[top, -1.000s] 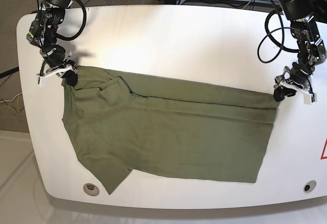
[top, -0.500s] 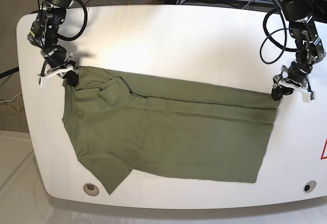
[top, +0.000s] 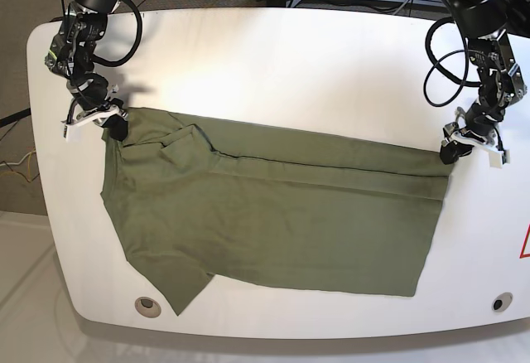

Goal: Fold the T-shirt properly
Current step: 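Close both grippers on the two ends of the folded edge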

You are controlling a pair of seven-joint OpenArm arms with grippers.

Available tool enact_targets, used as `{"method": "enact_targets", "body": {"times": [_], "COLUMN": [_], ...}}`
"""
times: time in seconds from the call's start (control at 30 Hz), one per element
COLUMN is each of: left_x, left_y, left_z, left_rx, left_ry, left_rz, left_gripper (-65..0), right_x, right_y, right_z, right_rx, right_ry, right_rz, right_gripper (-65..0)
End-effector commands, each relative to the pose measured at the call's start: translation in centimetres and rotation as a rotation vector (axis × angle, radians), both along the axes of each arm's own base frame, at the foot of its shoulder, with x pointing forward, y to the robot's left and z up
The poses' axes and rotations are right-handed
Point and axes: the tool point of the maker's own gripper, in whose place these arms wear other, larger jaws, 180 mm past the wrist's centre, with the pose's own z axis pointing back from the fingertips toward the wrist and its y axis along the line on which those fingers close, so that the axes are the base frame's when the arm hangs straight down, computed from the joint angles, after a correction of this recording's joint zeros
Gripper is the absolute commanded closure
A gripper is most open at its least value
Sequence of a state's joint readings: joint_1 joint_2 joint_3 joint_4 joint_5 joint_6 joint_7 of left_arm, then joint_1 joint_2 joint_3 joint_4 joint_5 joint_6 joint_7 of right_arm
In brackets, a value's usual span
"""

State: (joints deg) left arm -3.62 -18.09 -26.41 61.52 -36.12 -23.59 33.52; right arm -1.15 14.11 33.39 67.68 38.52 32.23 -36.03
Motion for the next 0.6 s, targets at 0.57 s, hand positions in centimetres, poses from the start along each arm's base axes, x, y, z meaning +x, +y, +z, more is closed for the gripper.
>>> {"method": "enact_targets", "body": {"times": [0.57], "left_x": [0.10], "left_y": [0.19], "left_z": [-0.11], "left_rx": [0.013], "left_ry": [0.010], "left_rz": [0.008], "left_gripper": [0.0], "right_x": [0.59], "right_y": [-0.52], "right_z": [0.79], "right_rx": [-0.016], "right_ry": [-0.020], "right_rz": [0.002], "right_gripper": [0.0]}}
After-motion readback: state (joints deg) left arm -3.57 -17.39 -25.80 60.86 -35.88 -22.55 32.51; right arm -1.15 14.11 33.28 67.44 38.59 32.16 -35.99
